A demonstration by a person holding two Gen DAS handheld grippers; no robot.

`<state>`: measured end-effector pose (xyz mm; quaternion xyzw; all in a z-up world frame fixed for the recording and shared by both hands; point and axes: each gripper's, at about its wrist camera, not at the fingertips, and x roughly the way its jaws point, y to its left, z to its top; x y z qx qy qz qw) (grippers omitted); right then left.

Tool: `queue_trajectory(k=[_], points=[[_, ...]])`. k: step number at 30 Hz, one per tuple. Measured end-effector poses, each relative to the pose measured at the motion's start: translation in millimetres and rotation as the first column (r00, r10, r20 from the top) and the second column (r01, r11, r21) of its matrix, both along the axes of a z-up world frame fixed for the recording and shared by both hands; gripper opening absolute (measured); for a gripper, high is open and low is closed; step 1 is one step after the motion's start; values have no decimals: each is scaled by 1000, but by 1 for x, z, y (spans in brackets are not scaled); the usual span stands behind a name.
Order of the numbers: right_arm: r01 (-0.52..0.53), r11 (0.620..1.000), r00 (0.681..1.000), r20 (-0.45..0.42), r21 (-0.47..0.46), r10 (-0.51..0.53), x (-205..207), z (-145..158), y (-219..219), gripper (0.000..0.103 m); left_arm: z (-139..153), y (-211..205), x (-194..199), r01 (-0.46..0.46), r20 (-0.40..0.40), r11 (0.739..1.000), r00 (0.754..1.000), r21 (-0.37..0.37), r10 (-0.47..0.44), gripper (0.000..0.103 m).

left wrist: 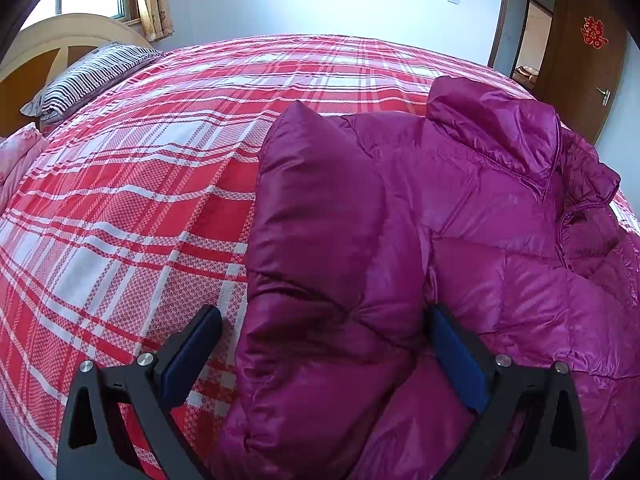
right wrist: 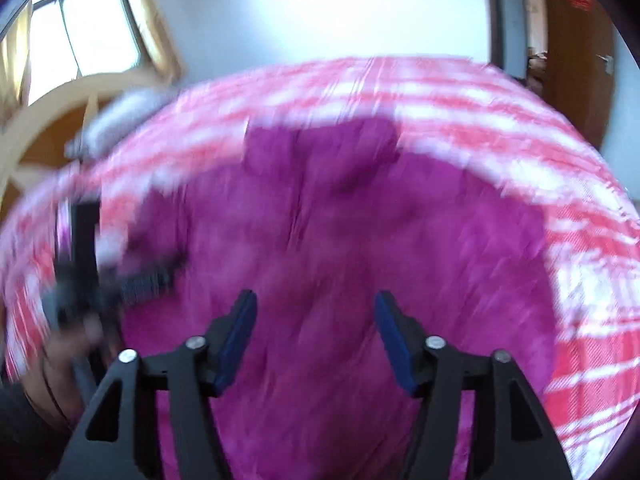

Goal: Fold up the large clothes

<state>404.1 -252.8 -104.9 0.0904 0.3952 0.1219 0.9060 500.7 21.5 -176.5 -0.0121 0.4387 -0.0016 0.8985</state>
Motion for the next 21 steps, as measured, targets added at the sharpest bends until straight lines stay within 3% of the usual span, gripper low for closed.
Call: queue_trajectory(k=[5, 10, 13, 15, 21], points=[[125, 991, 991, 47, -55, -123, 82, 32, -19, 69, 0, 1, 0, 0, 2, 1000, 1000, -2, 0, 102], [127, 977, 991, -29, -171, -134, 164, 16, -6, 66, 0, -1, -1, -1, 6, 1000, 1000, 0, 1, 102], [127, 958, 986, -72, -256, -150, 194, -6, 2, 46, 0, -2, -2, -1, 8, 1000, 1000, 3, 1, 102], [110, 952, 984, -104, -286, -145, 201, -20, 0, 18, 0, -2, -2, -2, 9, 1000, 1000, 2, 2, 102], [108, 940, 994, 15, -324, -108, 162, -11, 2, 11, 1, -2, -2, -2, 11, 1000, 1000, 4, 2, 102]])
